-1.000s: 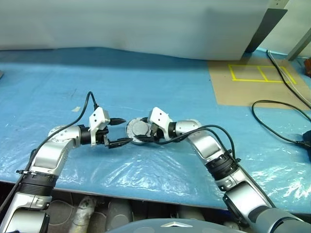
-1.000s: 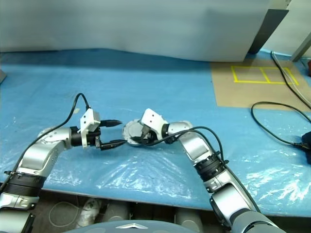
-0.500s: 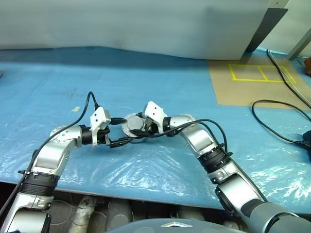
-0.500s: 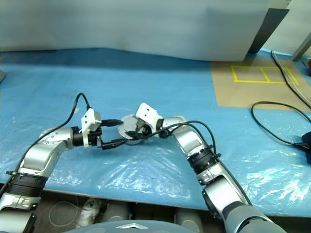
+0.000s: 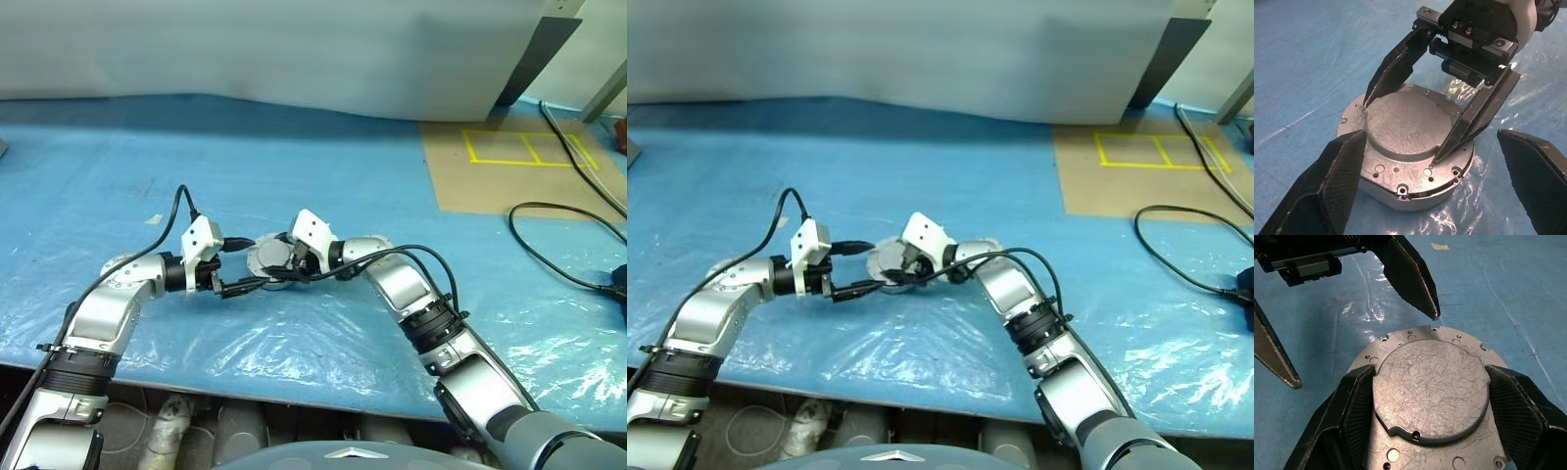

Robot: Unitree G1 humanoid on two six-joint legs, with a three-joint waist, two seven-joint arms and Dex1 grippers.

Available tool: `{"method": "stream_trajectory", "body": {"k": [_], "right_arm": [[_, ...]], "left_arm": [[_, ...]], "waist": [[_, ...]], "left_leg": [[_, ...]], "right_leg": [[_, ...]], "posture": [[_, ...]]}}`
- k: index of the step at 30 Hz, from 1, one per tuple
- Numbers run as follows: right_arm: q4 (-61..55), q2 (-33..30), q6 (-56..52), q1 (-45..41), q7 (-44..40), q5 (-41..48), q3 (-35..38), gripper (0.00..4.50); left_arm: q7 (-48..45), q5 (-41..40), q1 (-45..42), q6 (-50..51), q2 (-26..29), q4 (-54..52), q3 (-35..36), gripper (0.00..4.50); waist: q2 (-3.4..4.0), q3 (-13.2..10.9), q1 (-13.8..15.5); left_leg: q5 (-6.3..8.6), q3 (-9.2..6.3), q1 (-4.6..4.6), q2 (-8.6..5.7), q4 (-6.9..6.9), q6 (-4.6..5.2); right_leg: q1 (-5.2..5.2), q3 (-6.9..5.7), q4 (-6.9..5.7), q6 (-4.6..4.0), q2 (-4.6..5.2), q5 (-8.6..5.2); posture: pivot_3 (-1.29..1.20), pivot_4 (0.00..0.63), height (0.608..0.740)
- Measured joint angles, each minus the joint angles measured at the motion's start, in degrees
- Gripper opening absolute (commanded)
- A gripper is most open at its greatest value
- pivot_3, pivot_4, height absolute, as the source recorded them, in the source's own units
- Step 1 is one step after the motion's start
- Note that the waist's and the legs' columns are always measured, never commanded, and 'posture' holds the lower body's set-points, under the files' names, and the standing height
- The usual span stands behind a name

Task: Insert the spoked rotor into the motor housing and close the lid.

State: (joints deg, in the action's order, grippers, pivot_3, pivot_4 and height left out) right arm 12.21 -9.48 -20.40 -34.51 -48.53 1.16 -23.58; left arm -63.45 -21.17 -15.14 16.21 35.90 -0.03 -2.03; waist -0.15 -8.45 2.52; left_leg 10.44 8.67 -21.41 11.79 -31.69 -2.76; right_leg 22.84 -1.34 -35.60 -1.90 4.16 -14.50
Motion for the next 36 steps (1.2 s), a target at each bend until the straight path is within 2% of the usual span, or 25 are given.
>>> {"method": "stream_trajectory", "body": {"k": [11, 21, 29, 36], "right_arm": [[-3.4, -0.2, -2.1, 1.4, 1.1, -1.7, -1.9, 3.18], [0.5, 0.3, 3.4, 1.6, 3.2, -2.5, -1.5, 3.18], [-0.3, -0.4, 3.2, 1.7, 1.0, -2.4, -1.9, 3.18], [-1.9, -4.9, 5.6, 1.6, -4.1, -2.3, -3.4, 3.18]], "left_arm": [[0.1, 0.0, 0.0, -0.2, 0.0, 0.1, 0.0, 4.50], [0.1, 0.1, 0.0, -0.2, -0.1, 0.2, 0.0, 4.50], [0.2, 0.1, -0.2, -0.2, -0.1, 0.2, 0.0, 4.50], [0.3, 0.2, -0.2, -0.2, -0.1, 0.2, 0.0, 4.50]], "waist": [[0.00, 0.0, -0.1], [0.01, 0.0, -0.2], [0.00, 0.0, -0.1], [0.01, 0.0, 0.2]], "left_leg": [[0.00, 0.00, 0.07, 0.00, 0.02, -0.01], [0.01, 0.03, 0.34, 0.00, -0.04, 0.00], [0.00, 0.03, 0.30, -0.01, -0.05, 0.00], [0.01, 0.02, 0.30, -0.02, 0.08, 0.00]], "right_leg": [[-0.02, 0.02, -0.02, 0.00, 0.00, 0.00], [-0.23, 0.11, -0.05, -0.25, 0.00, -0.15], [-0.23, 0.10, -0.03, -0.22, 0.00, -0.13], [-0.30, 0.06, 0.10, -0.04, 0.01, -0.03]], "posture": [[0.00, 0.150, 0.740], [0.00, 0.150, 0.740], [0.00, 0.150, 0.740], [0.00, 0.150, 0.740]]}}
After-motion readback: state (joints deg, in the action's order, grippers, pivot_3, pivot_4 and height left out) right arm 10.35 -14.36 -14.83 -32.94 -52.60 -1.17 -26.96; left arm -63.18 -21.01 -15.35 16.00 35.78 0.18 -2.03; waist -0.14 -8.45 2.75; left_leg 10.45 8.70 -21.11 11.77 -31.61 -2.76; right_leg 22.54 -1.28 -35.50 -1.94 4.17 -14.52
